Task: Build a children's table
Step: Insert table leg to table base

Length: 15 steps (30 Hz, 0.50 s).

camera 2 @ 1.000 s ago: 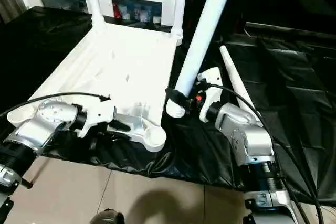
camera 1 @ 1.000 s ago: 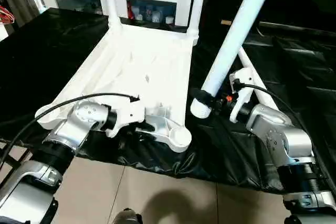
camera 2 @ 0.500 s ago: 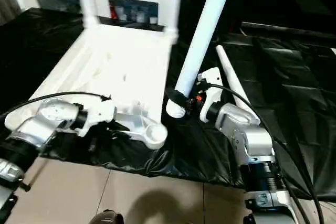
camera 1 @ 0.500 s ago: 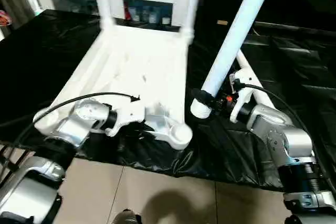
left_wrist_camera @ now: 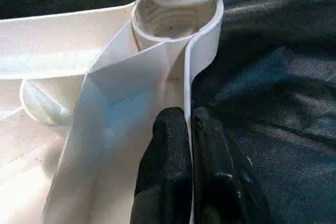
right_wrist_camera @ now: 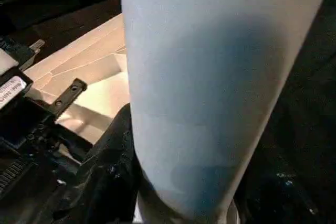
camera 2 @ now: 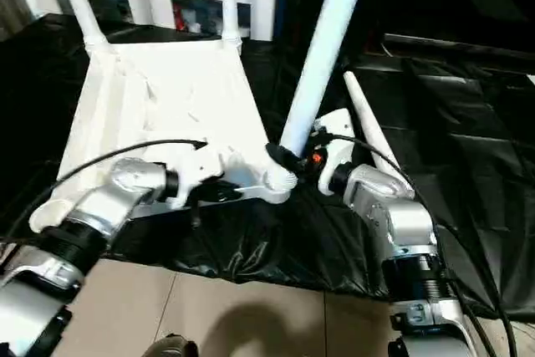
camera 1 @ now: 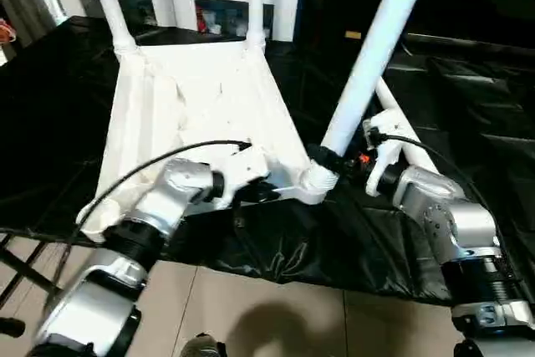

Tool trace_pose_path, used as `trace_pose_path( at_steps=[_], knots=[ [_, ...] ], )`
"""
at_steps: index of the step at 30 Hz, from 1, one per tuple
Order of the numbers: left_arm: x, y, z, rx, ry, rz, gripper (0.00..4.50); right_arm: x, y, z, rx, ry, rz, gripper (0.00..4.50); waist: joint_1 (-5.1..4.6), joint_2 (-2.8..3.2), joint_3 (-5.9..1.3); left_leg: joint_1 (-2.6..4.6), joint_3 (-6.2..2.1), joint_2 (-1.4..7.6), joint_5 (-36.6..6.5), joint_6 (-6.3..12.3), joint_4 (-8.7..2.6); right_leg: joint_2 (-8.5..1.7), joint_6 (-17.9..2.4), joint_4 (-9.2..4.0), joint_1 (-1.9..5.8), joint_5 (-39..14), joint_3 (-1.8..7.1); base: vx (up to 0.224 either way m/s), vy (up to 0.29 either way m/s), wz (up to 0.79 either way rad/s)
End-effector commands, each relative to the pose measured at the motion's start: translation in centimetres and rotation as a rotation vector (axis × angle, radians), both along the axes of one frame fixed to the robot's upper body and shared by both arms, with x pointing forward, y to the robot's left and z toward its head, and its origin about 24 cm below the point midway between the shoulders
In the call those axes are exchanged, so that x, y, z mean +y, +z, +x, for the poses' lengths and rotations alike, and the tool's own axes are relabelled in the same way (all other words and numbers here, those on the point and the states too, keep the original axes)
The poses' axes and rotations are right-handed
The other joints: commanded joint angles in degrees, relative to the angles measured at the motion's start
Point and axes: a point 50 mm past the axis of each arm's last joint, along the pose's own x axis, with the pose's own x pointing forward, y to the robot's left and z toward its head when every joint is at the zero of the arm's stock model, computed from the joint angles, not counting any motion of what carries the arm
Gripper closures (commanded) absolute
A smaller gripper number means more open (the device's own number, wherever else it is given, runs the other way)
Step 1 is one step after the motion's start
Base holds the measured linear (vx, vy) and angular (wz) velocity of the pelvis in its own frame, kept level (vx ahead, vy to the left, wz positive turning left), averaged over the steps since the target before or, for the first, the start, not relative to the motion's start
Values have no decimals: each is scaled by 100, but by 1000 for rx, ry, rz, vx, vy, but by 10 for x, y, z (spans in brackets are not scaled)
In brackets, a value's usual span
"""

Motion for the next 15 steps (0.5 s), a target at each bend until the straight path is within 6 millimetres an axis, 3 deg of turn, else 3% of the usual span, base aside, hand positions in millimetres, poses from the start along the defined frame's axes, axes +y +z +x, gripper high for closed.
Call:
trace_pose_path(
  at_steps=[1, 8, 9, 12, 15],
  knots=[
    [-5, 4, 1, -33, 11, -55, 393, 0, 10, 6, -43, -5, -7, 259, 1, -14, -471, 167, -132, 194, -1151, -102, -376, -442, -1109, -459, 258, -590, 271, 0, 0, 0],
    [5, -1, 1, -36, 26, 1, 370, 1, 9, 8, -46, -6, -19, 259, -1, -11, -467, 167, -132, 190, -1166, -124, -379, -439, -1092, -456, 253, -584, 269, 0, 0, 0],
    [11, -5, -1, -9, 22, 20, 405, 2, 9, 9, -48, -2, -27, 259, -2, -4, -465, 169, -135, 194, -1171, -126, -384, -443, -1089, -458, 251, -599, 269, 0, 0, 0],
    [17, -7, -3, 12, 14, 36, 403, 4, 9, 10, -49, 2, -31, 259, -5, -15, -459, 172, -133, 194, -1202, -134, -389, -446, -1089, -462, 243, -665, 270, 0, 0, 0],
    [19, -6, -3, 15, 15, 40, 441, 4, 9, 10, -49, 5, -33, 259, -14, -20, -456, 171, -134, 196, -1237, -147, -392, -455, -1075, -467, 244, -744, 272, 0, 0, 0]
  ],
)
